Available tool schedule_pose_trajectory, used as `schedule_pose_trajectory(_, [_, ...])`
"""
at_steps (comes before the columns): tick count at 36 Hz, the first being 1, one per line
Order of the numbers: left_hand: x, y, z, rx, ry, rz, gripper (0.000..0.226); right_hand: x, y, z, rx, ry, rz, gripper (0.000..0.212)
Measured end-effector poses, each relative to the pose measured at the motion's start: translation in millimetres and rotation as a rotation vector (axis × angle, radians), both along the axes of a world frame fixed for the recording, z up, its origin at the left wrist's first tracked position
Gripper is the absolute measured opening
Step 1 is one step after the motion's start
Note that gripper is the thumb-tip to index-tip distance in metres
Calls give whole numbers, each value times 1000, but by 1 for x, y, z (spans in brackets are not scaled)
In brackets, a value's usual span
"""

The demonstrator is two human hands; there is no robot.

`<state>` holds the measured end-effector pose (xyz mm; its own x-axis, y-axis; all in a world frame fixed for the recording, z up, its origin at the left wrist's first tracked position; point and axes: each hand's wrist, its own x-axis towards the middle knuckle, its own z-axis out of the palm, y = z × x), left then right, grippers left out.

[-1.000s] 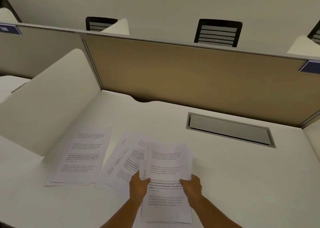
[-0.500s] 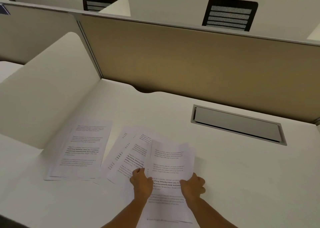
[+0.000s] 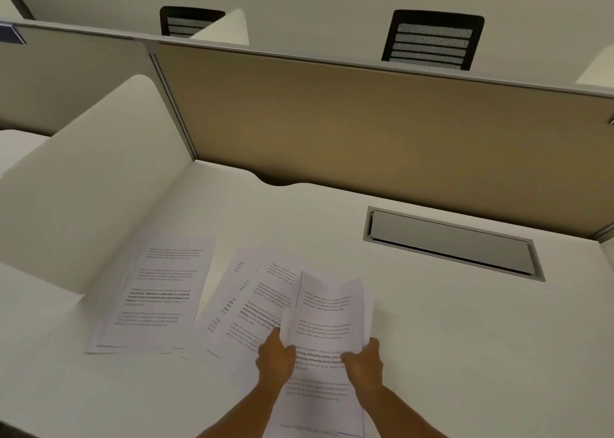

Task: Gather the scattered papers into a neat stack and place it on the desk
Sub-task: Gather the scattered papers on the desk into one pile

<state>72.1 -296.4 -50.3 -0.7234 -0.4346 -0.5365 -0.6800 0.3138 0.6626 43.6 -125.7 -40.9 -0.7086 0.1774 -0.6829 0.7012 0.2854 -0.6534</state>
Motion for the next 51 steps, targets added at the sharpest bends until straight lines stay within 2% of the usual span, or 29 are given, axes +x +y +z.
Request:
schedule_pose_trajectory(3, [3,0,4,29,20,-4,48,4,1,2,-25,12,-54,66])
schedule_pose_trajectory(7, [11,0,11,177,109,6,42,11,5,6,-74,14,-78,44])
schedule_pose_trajectory(10, [15,-3,15,237,134,24,51,18,7,13,-85,36,-85,35])
schedule_pose_trajectory(14, [21,-9,19,301,114,82,69,30,8,21,-53,64,-110,34])
schedule_pose_trajectory(20, [33,-25,24,478,50,110,43,49,7,24,-20,105,-153,32])
schedule_pose_trajectory(27, [50,-38,42,525,109,71,40,69,-1,26,-88,114,-203,35])
schedule_pose_trajectory(30, [57,-40,47,508,113,64,46,71,-2,28,-129,116,-164,39])
schedule_pose_trajectory(34, [68,-40,54,452,132,102,35,70,3,32,-224,119,-94,40])
schedule_pose_trajectory(38, [79,-41,67,379,148,135,36,68,10,36,-308,92,-49,35])
schedule_pose_trajectory(51, [81,-59,83,209,219,110,41,68,-17,48,-431,11,-116,23])
